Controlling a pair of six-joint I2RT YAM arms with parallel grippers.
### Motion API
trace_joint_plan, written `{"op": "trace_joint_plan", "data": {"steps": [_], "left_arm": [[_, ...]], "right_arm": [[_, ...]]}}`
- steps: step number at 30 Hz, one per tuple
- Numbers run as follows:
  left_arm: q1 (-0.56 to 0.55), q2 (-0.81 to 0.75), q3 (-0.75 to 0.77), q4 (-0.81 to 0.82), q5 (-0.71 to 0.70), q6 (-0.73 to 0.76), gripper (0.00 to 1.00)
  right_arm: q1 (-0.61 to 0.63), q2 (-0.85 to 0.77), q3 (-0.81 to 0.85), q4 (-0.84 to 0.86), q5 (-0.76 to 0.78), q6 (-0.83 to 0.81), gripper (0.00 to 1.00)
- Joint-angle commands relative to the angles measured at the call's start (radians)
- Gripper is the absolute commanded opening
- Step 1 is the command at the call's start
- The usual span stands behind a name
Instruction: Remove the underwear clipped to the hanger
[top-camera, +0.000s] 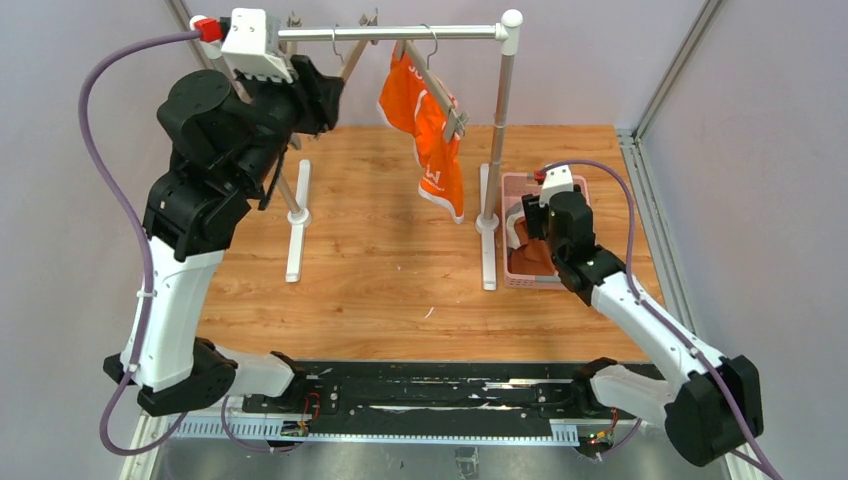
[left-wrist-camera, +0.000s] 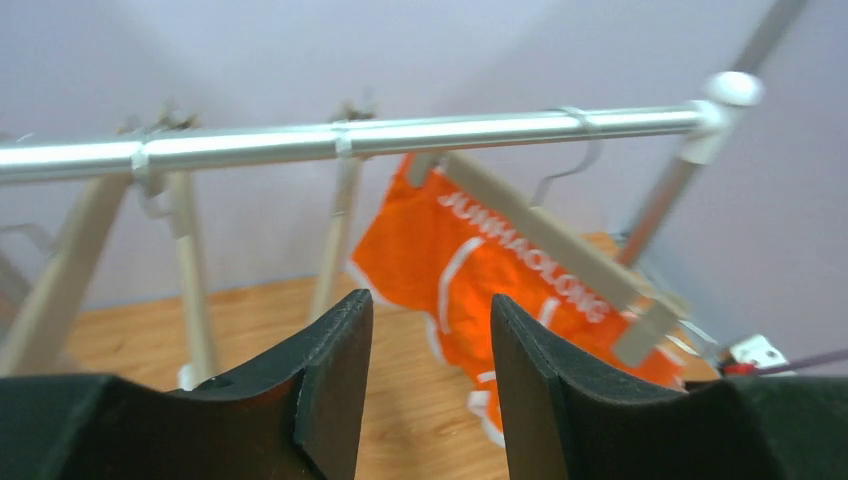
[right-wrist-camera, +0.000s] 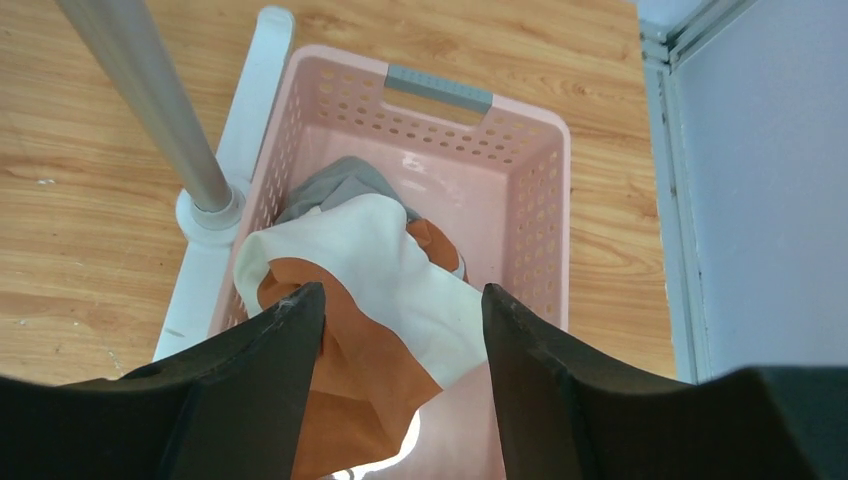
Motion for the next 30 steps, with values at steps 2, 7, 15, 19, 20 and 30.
{"op": "trace_joint_plan", "data": {"steps": [2,7,15,19,20,30], "left_arm": [[-0.199,0.107,0.132,-0.028,0.02,0.098,0.53],[-0.286,0.215,0.204,-0.031,0.025,0.122,0.55],[-0.291,0.281,0.198,0.034,-0.006,0.114,0.71],[-0.291,0.261,0.124,0.112,-0.086,0.085,0.77],[-0.291,0.263,0.123,0.113,-0.103,0.076,0.78],[-0.291,0.309,0.115,0.144,-0.127,0.041,0.81]], "right_arm": [[0.062,-0.122,0.034,-0.053,0.055,-0.008,0.57],[0.114,-0.208,0.061,-0.094,0.055,-0.01,0.51],[0.165,-0.284,0.048,-0.129,0.033,-0.019,0.52],[0.192,-0.287,0.037,-0.137,0.029,-0.021,0.52],[0.202,-0.287,0.034,-0.139,0.03,-0.023,0.52],[0.267,-0.284,0.018,-0.143,0.047,-0.042,0.51]]}}
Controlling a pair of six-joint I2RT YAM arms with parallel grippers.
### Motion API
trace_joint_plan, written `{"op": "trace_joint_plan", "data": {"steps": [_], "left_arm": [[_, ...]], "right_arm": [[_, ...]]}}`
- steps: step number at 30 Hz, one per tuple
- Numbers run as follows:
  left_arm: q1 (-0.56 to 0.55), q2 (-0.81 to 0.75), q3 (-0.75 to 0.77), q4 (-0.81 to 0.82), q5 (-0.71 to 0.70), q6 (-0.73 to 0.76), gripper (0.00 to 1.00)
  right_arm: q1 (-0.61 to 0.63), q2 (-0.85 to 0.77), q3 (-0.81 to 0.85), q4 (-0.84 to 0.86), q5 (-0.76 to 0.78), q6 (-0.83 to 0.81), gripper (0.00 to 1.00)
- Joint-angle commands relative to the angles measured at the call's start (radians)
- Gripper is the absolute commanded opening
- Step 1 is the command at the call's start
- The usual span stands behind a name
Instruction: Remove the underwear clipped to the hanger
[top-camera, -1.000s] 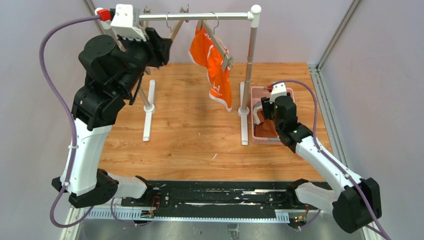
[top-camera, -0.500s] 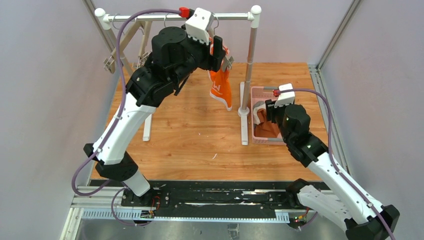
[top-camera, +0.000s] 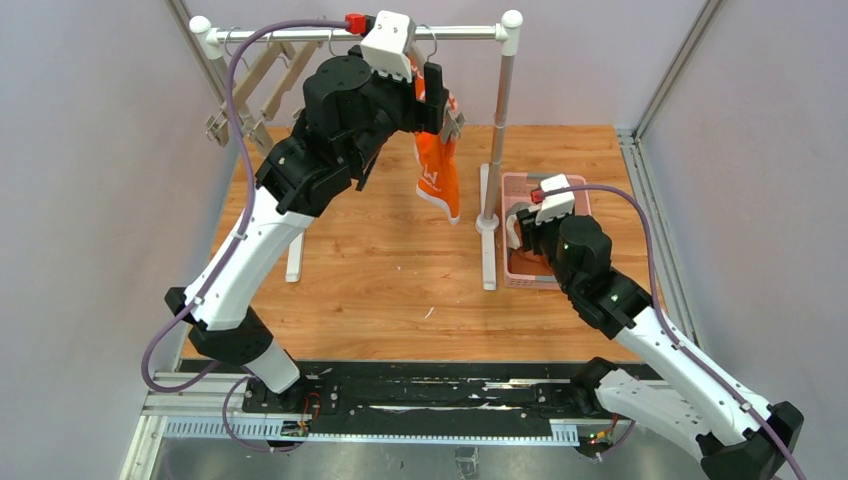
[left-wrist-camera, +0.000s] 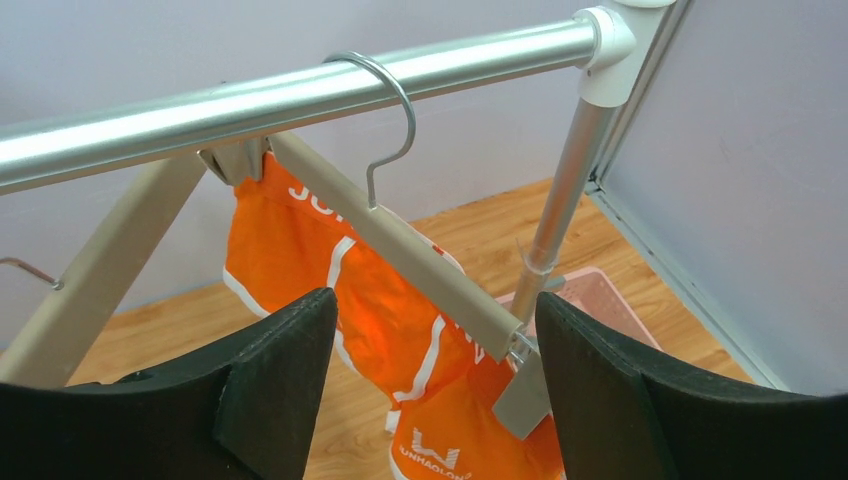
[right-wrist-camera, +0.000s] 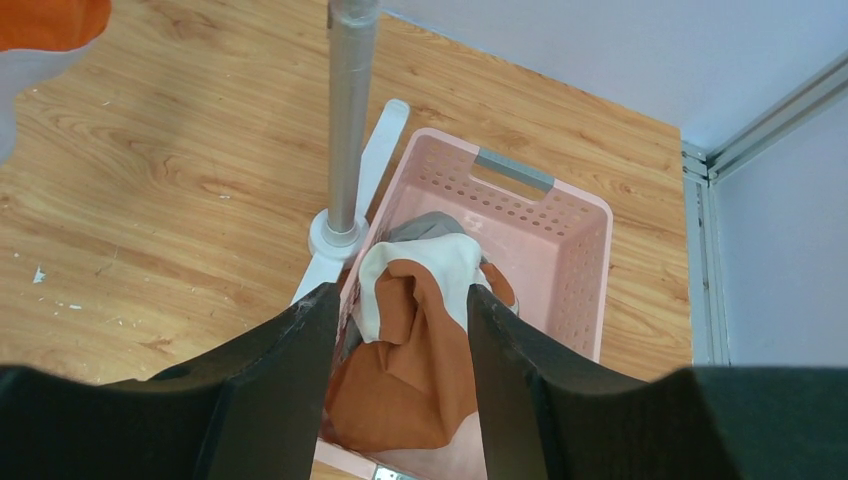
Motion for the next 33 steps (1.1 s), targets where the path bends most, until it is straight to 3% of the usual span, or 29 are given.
{"op": "trace_joint_plan", "data": {"steps": [1,19,33], "left_arm": [[-0.006,0.021,-0.014,0.074,-0.025,-0.028,0.81],[-0.005,0.117,-0.013,0.075,-0.094,-0.026,0.81],[0.015,0.028,-0.134,0.124,-0.188,0.002,0.68]], "right_arm": [[0.038,-0.004,-0.016,-0.015,0.015,-0.02,0.51],[0.099,0.017,-0.051,-0.019,0.068,-0.017,0.51],[0.106,0.056,-0.057,-0.017,0.06,0.002,0.5]]}}
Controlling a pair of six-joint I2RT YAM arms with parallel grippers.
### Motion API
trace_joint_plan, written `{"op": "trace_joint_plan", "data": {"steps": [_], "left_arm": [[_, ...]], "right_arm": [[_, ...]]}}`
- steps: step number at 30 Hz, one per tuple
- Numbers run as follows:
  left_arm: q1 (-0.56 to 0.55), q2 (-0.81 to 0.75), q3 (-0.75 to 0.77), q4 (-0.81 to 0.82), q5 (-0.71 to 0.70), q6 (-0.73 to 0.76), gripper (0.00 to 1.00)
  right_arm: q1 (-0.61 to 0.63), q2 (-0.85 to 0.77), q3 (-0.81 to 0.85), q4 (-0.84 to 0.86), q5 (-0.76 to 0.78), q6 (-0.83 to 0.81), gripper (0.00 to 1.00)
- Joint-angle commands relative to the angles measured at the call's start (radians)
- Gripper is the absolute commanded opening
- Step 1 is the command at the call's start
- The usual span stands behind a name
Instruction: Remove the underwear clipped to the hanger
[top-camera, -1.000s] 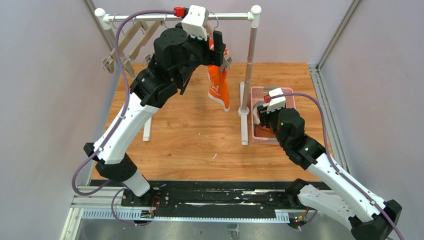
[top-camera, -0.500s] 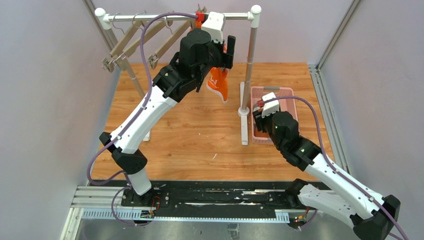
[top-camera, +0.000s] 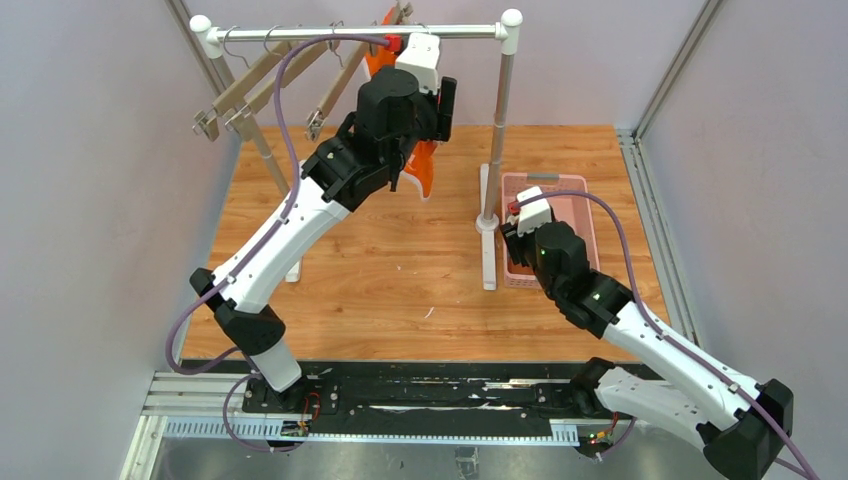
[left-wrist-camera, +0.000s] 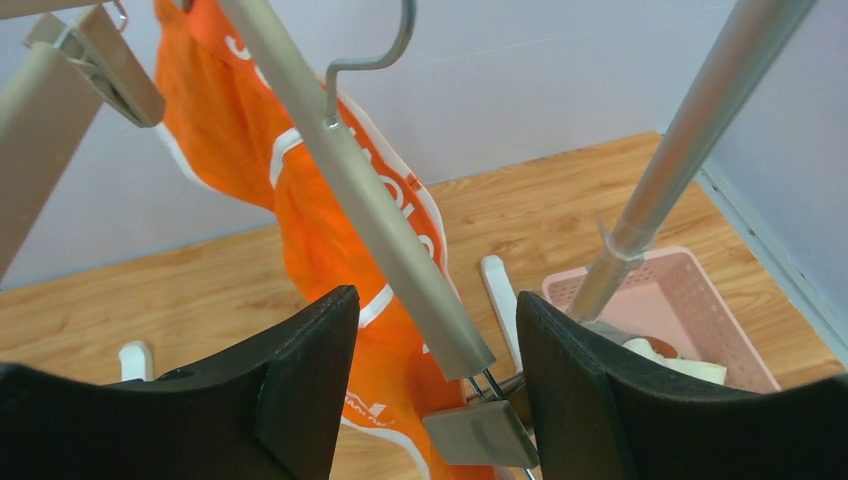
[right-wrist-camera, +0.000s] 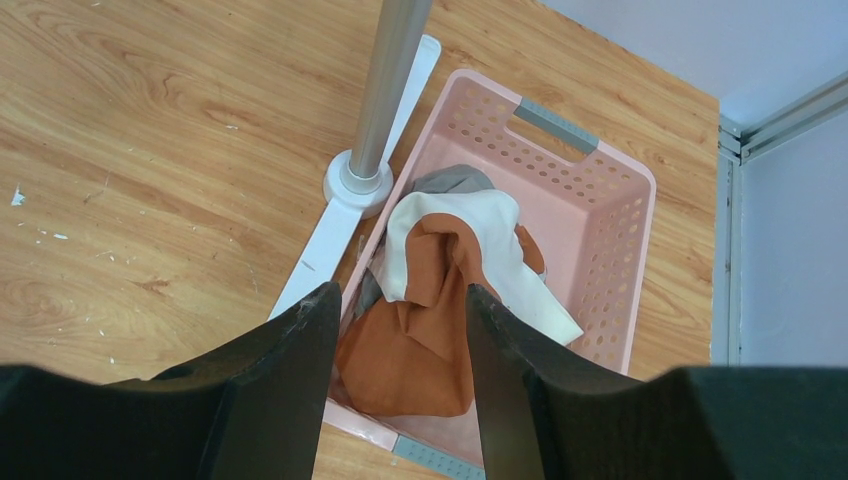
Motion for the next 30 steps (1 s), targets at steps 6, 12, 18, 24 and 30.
{"op": "trace_joint_plan", "data": {"steps": [6,12,18,24,30], "left_arm": [[0.058,-0.117,-0.1,0.087,0.002,-0.016,0.55],[0.084,-0.11,-0.1,0.094,0.029,-0.015,0.42],[0.106,-0.088,-0.08,0.088,0.064,-0.012,0.39],[0.112,-0.072,-0.067,0.089,0.086,-0.001,0.36],[0.114,-0.06,-0.066,0.083,0.111,-0.006,0.06]], "right_arm": [[0.029,-0.018,-0.016,-0.008,0.031,0.01,0.51],[0.033,-0.023,-0.017,-0.01,0.026,0.011,0.51],[0.04,-0.034,-0.026,-0.01,0.028,0.007,0.51],[0.044,-0.052,-0.035,-0.009,0.031,0.003,0.51],[0.045,-0.087,-0.049,-0.003,0.038,0.0,0.51]]}}
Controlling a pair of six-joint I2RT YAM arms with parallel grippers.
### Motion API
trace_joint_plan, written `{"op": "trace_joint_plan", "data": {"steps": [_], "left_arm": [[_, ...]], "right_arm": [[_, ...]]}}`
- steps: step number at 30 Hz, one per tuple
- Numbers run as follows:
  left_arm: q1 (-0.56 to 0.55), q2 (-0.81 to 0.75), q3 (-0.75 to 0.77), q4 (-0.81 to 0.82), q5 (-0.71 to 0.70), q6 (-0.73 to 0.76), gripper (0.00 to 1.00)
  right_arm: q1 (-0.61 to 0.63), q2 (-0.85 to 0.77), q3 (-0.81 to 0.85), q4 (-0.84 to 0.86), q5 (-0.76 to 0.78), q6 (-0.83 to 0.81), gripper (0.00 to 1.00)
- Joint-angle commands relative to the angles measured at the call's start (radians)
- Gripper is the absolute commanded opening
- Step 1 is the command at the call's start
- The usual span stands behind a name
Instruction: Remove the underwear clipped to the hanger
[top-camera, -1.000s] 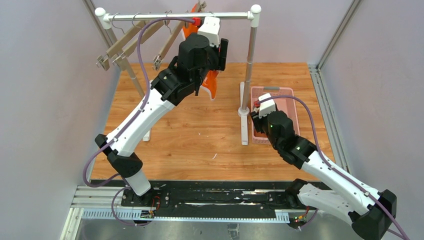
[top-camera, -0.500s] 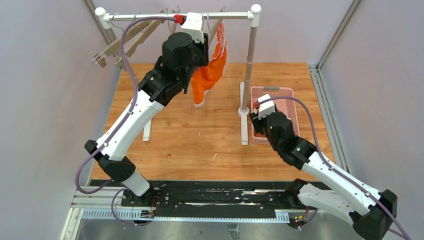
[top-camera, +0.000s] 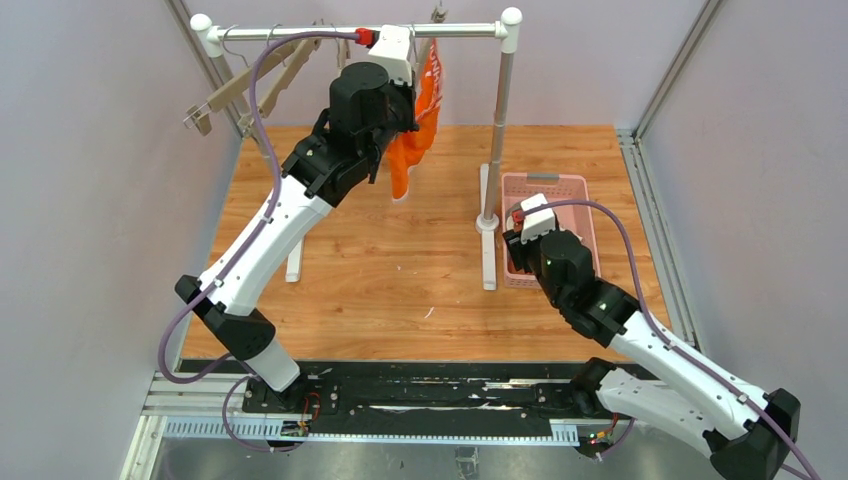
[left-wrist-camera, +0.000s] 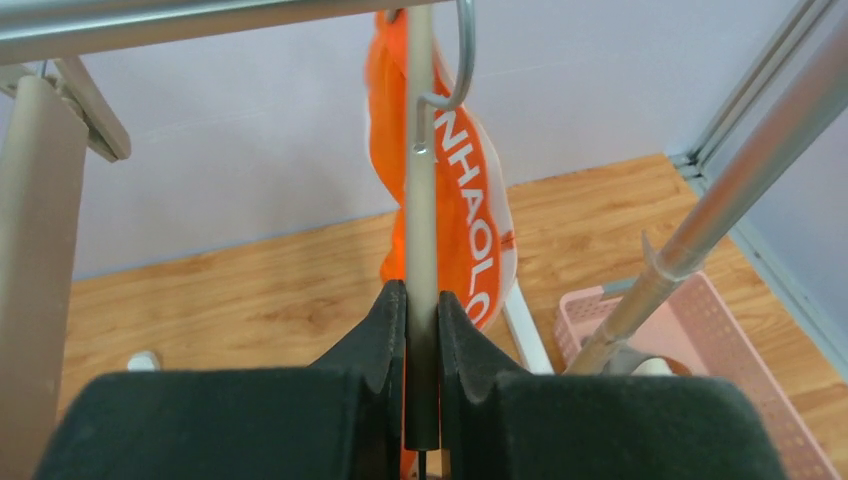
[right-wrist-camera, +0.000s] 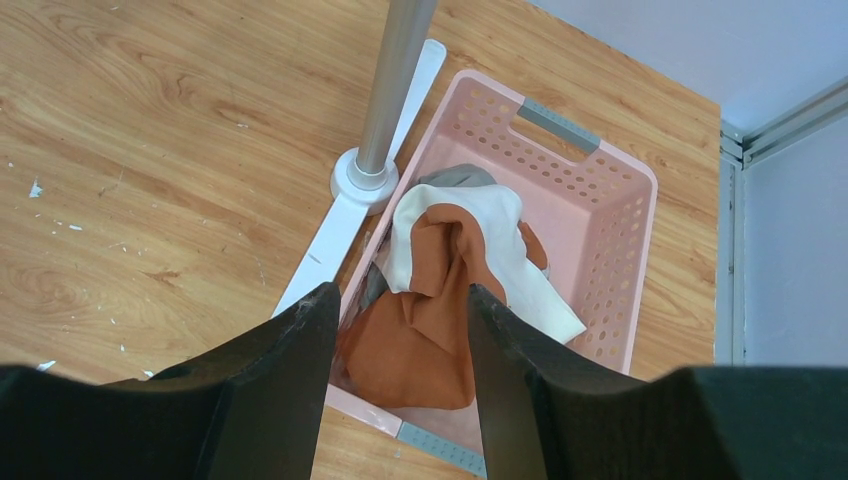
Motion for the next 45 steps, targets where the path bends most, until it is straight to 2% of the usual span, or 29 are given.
{"op": "trace_joint_plan", "data": {"steps": [1,19,27,34,41,45], "left_arm": [[0.007,0.016,0.032,0.017,0.02,0.0,0.0],[0.011,-0.008,0.111,0.021,0.053,0.039,0.0],[0.011,-0.061,0.039,0.011,0.069,0.037,0.0],[0.011,-0.174,-0.123,0.062,0.095,0.036,0.0],[0.011,-0.267,-0.211,0.053,0.123,0.063,0.0],[0.011,-0.301,-0.271,0.116,0.076,0.093,0.0]], "right_arm": [[0.015,-0.032,-0.015,0.002,0.028,-0.001,0.51],[0.015,0.009,-0.028,0.038,0.031,-0.008,0.51],[0.015,0.029,-0.025,0.051,0.036,-0.012,0.51],[0.015,0.051,-0.03,0.082,0.043,-0.021,0.52],[0.016,0.108,-0.007,0.11,0.041,-0.035,0.52],[0.015,0.143,0.01,0.112,0.022,-0.033,0.52]]}}
